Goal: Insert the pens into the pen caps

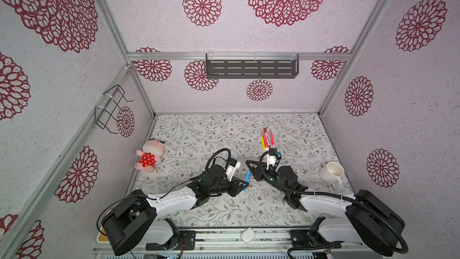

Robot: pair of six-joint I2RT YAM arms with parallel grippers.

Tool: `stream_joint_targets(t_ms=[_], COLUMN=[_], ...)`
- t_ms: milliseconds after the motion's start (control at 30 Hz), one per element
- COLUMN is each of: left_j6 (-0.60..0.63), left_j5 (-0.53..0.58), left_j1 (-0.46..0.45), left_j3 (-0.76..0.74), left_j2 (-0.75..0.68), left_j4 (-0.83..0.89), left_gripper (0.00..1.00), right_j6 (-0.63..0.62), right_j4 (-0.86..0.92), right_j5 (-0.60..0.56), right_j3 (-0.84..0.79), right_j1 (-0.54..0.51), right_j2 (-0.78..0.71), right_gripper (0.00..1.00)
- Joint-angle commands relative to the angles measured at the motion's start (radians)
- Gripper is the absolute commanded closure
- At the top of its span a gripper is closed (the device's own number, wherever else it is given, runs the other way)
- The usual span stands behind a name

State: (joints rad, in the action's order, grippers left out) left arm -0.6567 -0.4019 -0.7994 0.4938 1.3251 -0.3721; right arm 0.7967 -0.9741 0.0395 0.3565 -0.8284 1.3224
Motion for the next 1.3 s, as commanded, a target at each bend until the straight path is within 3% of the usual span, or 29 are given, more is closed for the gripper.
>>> stream_joint_targets(t_ms=[0,267,567,767,867,1000,1100,1267], left_j6=[-0.033,-0.039,-0.044,-0.021,-0.023,-0.025,-0.033,-0.023], left_j5=[0.188,0.175,0.151,0.119,0.113,0.155,0.179,0.196], left_j1=[0.121,0.171,0.226,0.223,0.210,0.175,0.155,0.134], left_j3=[0.061,0.031,0.012,0.034,0.021,-0.020,-0.039,-0.039], left_j2=[-0.080,-0.135,-0.167,-0.145,-0.136,-0.144,-0.154,-0.153], left_j4=[-0.273,-0.272,-0.267,-0.165,-0.139,-0.124,-0.126,-0.124], left_gripper=[1.00,1.00,1.00,1.00,1.00,1.00,1.00,1.00], right_j6=[0.023,0.065,0.067,-0.046,-0.141,-0.223,-0.250,-0.238], right_j4=[0.109,-0.021,-0.021,0.235,0.423,0.500,0.513,0.468], right_j5=[0.114,0.174,0.164,0.112,0.082,0.046,0.053,0.116], right_j3=[-0.096,-0.116,-0.116,-0.021,0.056,0.103,0.133,0.156], right_j1=[-0.130,-0.205,-0.241,-0.213,-0.149,-0.042,0.015,0.028], right_j2=[0.090,0.206,0.223,0.096,-0.037,-0.215,-0.267,-0.220], right_gripper=[1.00,1.00,1.00,1.00,0.85,0.55,0.52,0.53])
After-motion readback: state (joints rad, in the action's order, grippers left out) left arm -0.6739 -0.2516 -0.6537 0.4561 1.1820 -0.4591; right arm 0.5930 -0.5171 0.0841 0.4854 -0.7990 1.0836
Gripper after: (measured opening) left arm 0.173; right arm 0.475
